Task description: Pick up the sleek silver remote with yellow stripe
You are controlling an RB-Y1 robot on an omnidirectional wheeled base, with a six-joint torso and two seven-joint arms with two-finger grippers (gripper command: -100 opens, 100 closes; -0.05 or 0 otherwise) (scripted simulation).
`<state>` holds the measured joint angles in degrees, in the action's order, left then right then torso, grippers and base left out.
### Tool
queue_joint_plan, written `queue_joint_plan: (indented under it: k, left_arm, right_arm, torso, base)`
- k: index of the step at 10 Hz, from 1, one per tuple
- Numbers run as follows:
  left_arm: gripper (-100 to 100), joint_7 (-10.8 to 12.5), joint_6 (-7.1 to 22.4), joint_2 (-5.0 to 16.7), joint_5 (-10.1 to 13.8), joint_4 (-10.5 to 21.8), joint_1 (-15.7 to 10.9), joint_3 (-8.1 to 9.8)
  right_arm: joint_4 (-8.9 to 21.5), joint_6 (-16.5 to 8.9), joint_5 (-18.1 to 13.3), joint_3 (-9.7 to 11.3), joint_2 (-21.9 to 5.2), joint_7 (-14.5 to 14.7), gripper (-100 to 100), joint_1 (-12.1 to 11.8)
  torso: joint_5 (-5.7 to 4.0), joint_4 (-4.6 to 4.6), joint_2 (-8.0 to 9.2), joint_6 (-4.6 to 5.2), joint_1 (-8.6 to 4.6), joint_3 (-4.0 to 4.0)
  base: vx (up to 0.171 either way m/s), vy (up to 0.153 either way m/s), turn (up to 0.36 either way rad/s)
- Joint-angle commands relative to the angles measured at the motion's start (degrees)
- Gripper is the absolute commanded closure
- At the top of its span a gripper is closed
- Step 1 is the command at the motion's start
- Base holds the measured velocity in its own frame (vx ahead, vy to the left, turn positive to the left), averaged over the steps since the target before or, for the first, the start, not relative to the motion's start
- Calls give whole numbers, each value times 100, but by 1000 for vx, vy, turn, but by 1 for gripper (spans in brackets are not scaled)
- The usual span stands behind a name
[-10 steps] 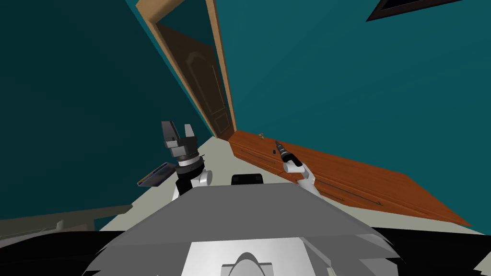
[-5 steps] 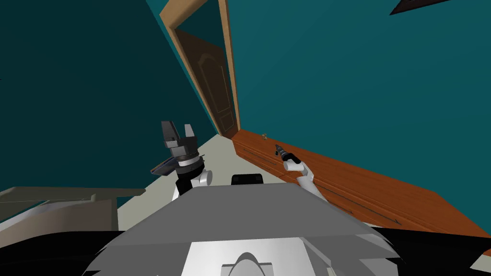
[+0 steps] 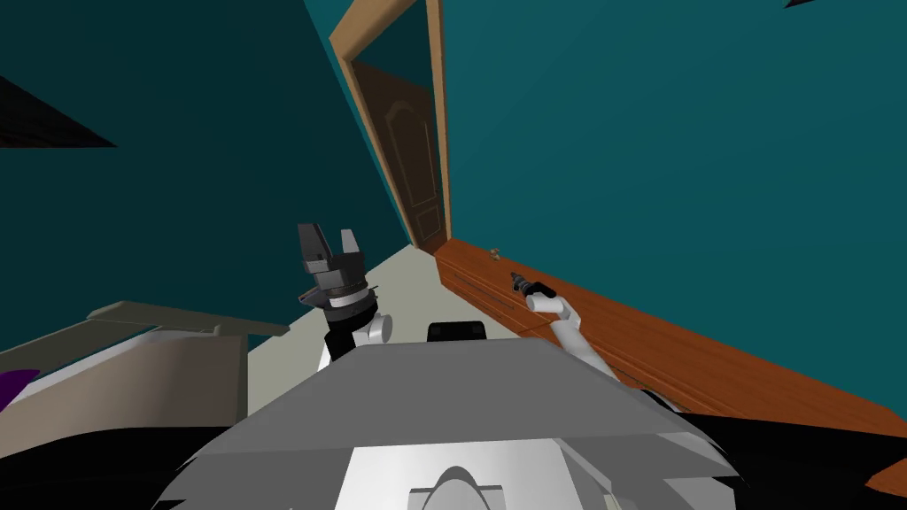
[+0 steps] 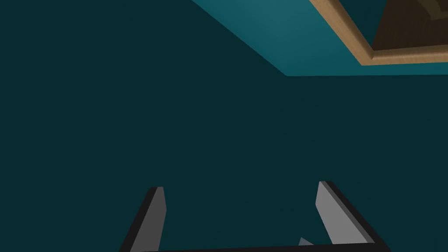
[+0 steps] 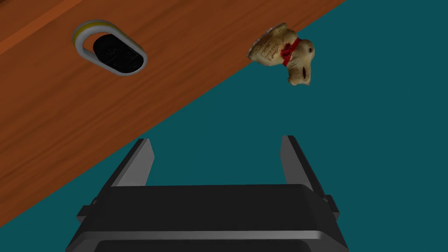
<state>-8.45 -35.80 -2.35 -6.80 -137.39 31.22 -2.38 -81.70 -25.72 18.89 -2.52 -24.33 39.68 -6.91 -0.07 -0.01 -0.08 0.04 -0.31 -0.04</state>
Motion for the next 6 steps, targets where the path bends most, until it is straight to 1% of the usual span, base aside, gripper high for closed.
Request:
queue_joint_plan:
  k: [1,2,3,4,5,6]
  left_arm:
    - [0,0,0,0,0,0,0,0]
    - [0,0,0,0,0,0,1,0]
    - [0,0,0,0,0,0,0,0]
    - [0,0,0,0,0,0,1,1]
    - [0,0,0,0,0,0,1,0]
    - [0,0,0,0,0,0,1,1]
  right_arm:
    - [259,-169,32,-15,-16,129,-100,90]
    - [420,-400,151,-29,-91,358,-100,232]
    - [594,-400,151,-29,-91,358,-100,232]
    - [789,-623,272,-40,-161,586,-100,372]
    - [932,-623,272,-40,-161,586,-100,372]
    - [932,-623,272,-40,-161,586,-100,372]
  torso:
    - [0,0,0,0,0,0]
    - [-1,-1,-1,4,2,-1]
    - [0,0,-2,-1,1,-1]
    - [-1,-2,-4,5,1,-3]
    - [-1,-2,-7,2,-1,-4]
    - [-1,-2,-5,5,1,-3]
  base:
    - [-14,-43,136]
    - [-19,-44,252]
    - [-10,-44,109]
    - [-3,-47,173]
    - [-6,-46,122]
    - [-9,-21,-1]
